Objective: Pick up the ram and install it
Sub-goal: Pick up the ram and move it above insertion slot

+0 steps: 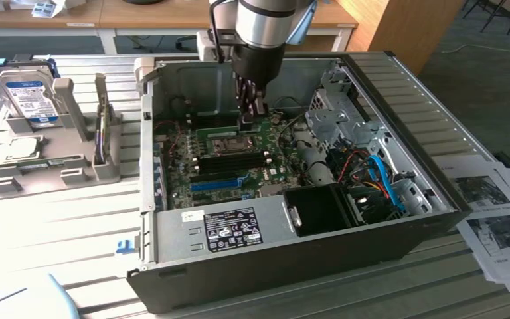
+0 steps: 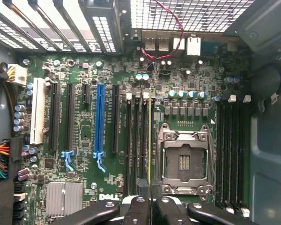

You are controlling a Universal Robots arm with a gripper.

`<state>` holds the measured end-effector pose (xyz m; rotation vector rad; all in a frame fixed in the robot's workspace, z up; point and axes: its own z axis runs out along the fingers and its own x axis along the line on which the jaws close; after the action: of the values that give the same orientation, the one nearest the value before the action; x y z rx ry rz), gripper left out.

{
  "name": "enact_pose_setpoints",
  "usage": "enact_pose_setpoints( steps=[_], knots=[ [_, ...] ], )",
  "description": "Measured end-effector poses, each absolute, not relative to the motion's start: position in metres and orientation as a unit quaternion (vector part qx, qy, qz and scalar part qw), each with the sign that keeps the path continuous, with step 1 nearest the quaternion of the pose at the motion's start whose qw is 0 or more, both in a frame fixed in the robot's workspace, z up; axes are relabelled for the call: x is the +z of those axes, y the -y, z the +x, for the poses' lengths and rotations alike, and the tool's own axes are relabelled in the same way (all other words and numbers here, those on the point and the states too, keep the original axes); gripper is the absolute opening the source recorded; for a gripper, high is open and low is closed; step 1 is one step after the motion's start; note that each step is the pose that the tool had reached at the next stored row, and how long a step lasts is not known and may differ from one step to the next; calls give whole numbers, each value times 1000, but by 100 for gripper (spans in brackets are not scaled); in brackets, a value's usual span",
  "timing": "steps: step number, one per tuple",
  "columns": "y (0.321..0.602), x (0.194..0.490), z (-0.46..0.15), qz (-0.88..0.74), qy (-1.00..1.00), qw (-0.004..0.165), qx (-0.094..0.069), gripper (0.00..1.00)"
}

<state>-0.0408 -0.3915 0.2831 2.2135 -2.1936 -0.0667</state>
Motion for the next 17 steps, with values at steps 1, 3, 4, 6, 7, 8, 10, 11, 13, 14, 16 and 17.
enact_pose_setpoints(
  steps=[1,3,4,6,7,8,10,11,13,14,16,17],
  knots=[
    [392,283,-41,710,704,12,-21,11],
    [394,283,-41,710,704,12,-21,11],
    [394,283,-41,710,704,12,-21,11],
    [395,283,-41,710,704,12,-21,11],
    [396,283,-41,710,704,12,-21,11],
    [396,283,-41,710,704,12,-21,11],
    [397,283,-41,710,704,12,-21,11],
    [397,283,-41,710,704,12,-21,11],
    [399,283,-41,710,704,12,-21,11],
    [399,283,-41,710,704,12,-21,11],
    [400,283,-41,710,704,12,-21,11],
    [400,283,-41,710,704,12,-21,11]
  ],
)
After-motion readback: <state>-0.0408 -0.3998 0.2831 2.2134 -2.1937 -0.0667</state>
